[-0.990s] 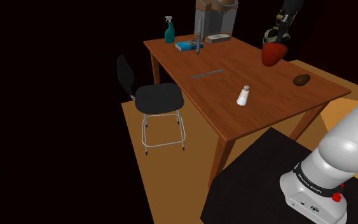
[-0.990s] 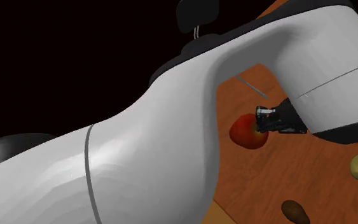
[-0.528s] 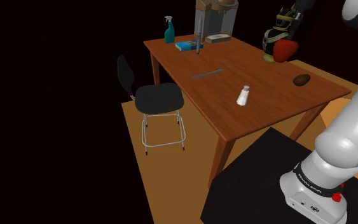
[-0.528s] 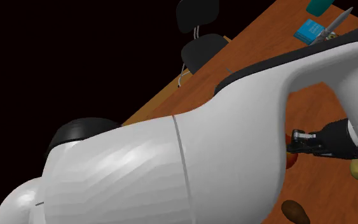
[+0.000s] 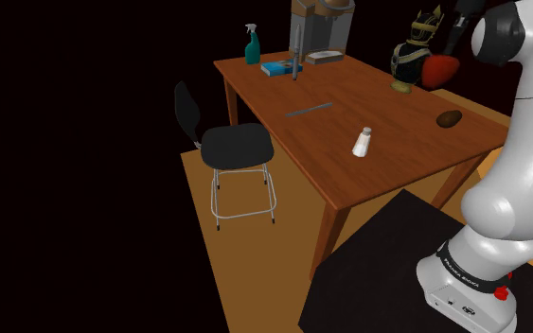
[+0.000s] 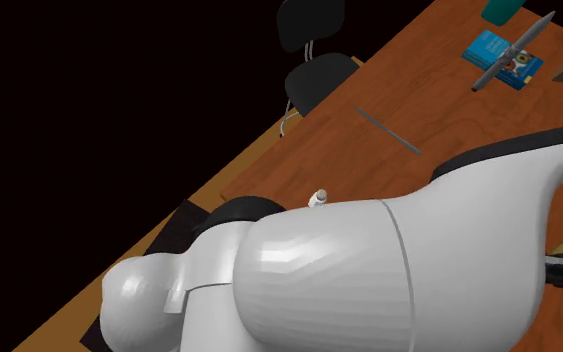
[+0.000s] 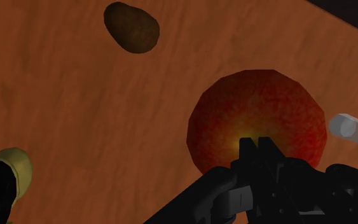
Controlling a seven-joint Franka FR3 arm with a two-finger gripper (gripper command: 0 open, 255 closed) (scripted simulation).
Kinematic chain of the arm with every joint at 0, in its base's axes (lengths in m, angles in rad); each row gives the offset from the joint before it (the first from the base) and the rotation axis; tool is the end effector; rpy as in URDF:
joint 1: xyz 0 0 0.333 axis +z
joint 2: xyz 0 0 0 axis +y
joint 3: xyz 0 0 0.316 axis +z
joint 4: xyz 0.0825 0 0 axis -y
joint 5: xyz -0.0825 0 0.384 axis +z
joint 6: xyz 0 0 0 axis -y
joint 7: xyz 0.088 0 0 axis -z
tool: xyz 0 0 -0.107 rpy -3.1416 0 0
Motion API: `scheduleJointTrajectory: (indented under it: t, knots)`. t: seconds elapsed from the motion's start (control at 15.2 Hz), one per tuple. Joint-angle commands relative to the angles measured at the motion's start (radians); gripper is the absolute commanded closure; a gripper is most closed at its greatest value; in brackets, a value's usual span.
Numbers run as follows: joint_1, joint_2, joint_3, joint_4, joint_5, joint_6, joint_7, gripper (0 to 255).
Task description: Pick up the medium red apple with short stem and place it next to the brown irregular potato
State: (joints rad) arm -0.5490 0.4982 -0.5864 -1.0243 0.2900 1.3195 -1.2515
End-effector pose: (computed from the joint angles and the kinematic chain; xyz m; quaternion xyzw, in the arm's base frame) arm 0.4010 -0.5218 0.5837 -0.9922 -0.1046 0.0184 0.0654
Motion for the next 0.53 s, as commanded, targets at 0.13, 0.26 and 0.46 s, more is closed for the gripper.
scheduleJointTrajectory:
  t: [0.13,0.26,0.46]
  knots:
    - [0.009,-0.006,-0.002,-0.06,-0.005,0.052,-0.012,255]
    - [0.022,-0.018,-0.003,-0.107,-0.011,0.086,-0.014,255]
    - [0.038,-0.032,-0.005,-0.171,-0.018,0.136,-0.016,255]
